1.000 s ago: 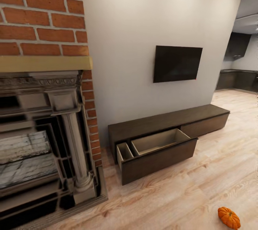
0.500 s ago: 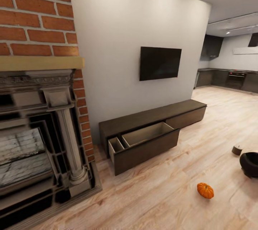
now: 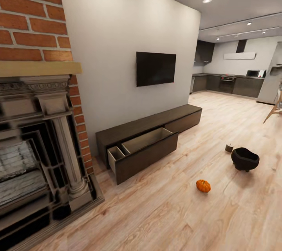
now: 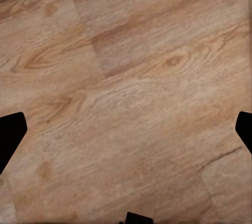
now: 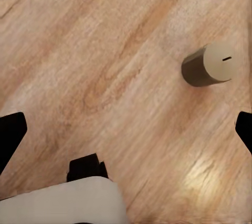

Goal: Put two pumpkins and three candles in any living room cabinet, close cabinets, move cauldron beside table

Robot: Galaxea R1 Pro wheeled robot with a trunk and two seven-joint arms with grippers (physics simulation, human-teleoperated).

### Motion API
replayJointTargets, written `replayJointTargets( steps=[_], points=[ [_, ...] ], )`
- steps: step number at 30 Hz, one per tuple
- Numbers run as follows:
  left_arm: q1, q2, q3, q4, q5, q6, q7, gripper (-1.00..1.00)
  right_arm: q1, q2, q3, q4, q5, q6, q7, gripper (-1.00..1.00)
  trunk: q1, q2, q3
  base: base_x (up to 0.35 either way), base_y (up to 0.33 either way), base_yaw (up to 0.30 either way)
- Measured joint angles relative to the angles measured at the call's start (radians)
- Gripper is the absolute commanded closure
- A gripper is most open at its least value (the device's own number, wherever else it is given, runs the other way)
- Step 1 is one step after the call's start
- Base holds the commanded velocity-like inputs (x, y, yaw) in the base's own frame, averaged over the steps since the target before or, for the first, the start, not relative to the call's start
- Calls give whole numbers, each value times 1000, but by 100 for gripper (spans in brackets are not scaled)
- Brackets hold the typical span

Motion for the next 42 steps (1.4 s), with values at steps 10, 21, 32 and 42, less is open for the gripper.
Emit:
replayJointTargets(
  steps=[10, 21, 32, 42],
  points=[
    [0, 0, 0, 0, 0, 0, 0, -100, 0, 0, 0, 0, 0, 0, 0, -100, 0, 0, 0, -312, 166, -287],
    [0, 0, 0, 0, 0, 0, 0, -100, 0, 0, 0, 0, 0, 0, 0, -100, -1, 0, 0, -156, 84, -139],
    [0, 0, -1, 0, 0, 1, 0, -100, 0, 0, 0, 0, 0, 0, 0, -100, -1, 0, 0, -2, 1, -293],
    [0, 0, -2, 0, 0, 1, 0, -100, 0, 0, 0, 0, -1, 0, 0, -100, 0, 0, 0, -101, 1, -300]
  ],
)
